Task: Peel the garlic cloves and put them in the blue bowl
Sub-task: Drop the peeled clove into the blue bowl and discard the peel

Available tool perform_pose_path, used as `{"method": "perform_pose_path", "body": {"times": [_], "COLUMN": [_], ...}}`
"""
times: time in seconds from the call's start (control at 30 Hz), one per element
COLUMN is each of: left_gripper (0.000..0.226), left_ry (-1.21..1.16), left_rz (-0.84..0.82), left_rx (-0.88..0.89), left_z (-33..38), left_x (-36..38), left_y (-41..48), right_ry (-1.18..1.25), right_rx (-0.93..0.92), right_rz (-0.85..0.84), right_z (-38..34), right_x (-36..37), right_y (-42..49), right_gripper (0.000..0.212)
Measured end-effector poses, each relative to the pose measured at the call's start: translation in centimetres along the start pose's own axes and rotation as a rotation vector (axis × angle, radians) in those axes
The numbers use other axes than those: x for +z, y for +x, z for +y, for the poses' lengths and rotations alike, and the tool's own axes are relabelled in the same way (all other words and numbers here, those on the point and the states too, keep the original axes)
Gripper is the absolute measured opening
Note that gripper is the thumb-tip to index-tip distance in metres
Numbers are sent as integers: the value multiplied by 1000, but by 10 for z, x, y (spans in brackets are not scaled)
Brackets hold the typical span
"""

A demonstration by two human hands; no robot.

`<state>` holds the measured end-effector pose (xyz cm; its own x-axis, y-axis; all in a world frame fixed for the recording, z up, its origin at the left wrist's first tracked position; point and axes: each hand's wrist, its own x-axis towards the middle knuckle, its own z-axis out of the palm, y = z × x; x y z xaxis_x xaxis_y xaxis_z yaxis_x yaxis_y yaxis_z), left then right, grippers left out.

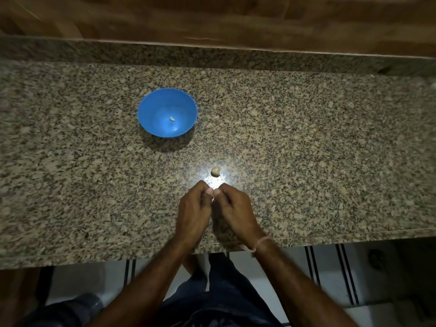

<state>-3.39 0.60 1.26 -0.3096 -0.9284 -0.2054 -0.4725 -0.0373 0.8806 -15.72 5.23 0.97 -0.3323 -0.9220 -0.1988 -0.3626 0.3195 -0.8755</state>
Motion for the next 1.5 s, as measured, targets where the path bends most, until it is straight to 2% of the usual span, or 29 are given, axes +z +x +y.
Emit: {"method": "perform_pose_path", "body": {"times": [0.07, 0.2, 0.3, 0.37, 0.4, 0.47, 0.53, 0.57, 0.6, 0.63, 0.7, 0.73, 0.77, 0.8, 0.83, 0.9, 0.93, 0.97, 1.0, 1.07, 1.13, 1.27, 1.37, 1.43, 1.5], "left_gripper": [31, 31, 31, 32, 32, 35, 38, 37, 37, 35, 30, 29, 29, 30, 32, 36, 37, 37, 38, 35, 30, 29, 29, 27, 24], "left_ry": [9, -127, -82, -45, -59, -233, -420, -410, -315, -165, 128, 163, 156, 91, -11, -295, -352, -344, -282, -101, -26, -39, 1, 39, 77], "left_rz": [-32, -120, -84, -54, -61, -141, -251, -265, -239, -171, -26, 5, 3, -28, -85, -219, -270, -294, -293, -178, -110, -84, -88, -88, -97], "left_rx": [2, -151, -41, 63, 29, -207, -464, -456, -346, -158, 180, 237, 235, 159, 38, -368, -501, -501, -404, -100, 56, 65, 82, 135, 184], "left_z": [2, -1, 5, 10, 11, 12, 17, 18, 18, 14, 3, 2, 1, -2, 0, 3, 5, 6, 7, 6, 4, 0, -1, 0, 2], "left_x": [-1, -4, -8, -11, -12, -12, -16, -18, -19, -19, -19, -19, -18, -17, -17, -18, -19, -21, -21, -23, -24, -25, -25, -25, -26], "left_y": [0, 9, 4, 0, 3, 13, 21, 21, 19, 16, 10, 8, 8, 10, 14, 22, 24, 23, 21, 15, 12, 13, 11, 11, 10], "right_ry": [70, 75, 211, 368, 394, 266, -22, -45, 18, 218, 611, 695, 750, 683, 568, 155, 25, 10, 85, 406, 602, 407, 334, 347, 495], "right_rx": [78, 57, 155, 329, 342, 169, -28, -46, -26, 82, 466, 610, 679, 615, 473, 125, 16, -19, 19, 240, 405, 218, 171, 199, 337], "right_rz": [-51, -18, -64, -150, -142, -44, 49, 36, -7, -51, -207, -262, -282, -253, -199, -53, -18, 4, 12, -56, -115, -43, 25, 27, 4], "right_z": [-4, -9, -16, -26, -29, -21, -9, -7, -9, -14, -19, -20, -21, -23, -19, -11, -7, -6, -11, -19, -22, -13, -10, -13, -15], "right_x": [-1, 0, -4, -6, -6, 0, 1, 1, 0, -2, -2, -2, -1, 1, 4, 5, 5, 5, 6, 3, 3, 3, 5, 5, 5], "right_y": [-1, -5, 1, 5, 5, 5, 5, 5, 5, 9, 16, 18, 18, 16, 14, 6, 5, 5, 5, 8, 9, 9, 10, 11, 14], "right_gripper": [34, 32, 36, 33, 32, 32, 32, 32, 33, 34, 35, 35, 36, 35, 34, 32, 32, 32, 33, 34, 31, 36, 35, 34, 35]}}
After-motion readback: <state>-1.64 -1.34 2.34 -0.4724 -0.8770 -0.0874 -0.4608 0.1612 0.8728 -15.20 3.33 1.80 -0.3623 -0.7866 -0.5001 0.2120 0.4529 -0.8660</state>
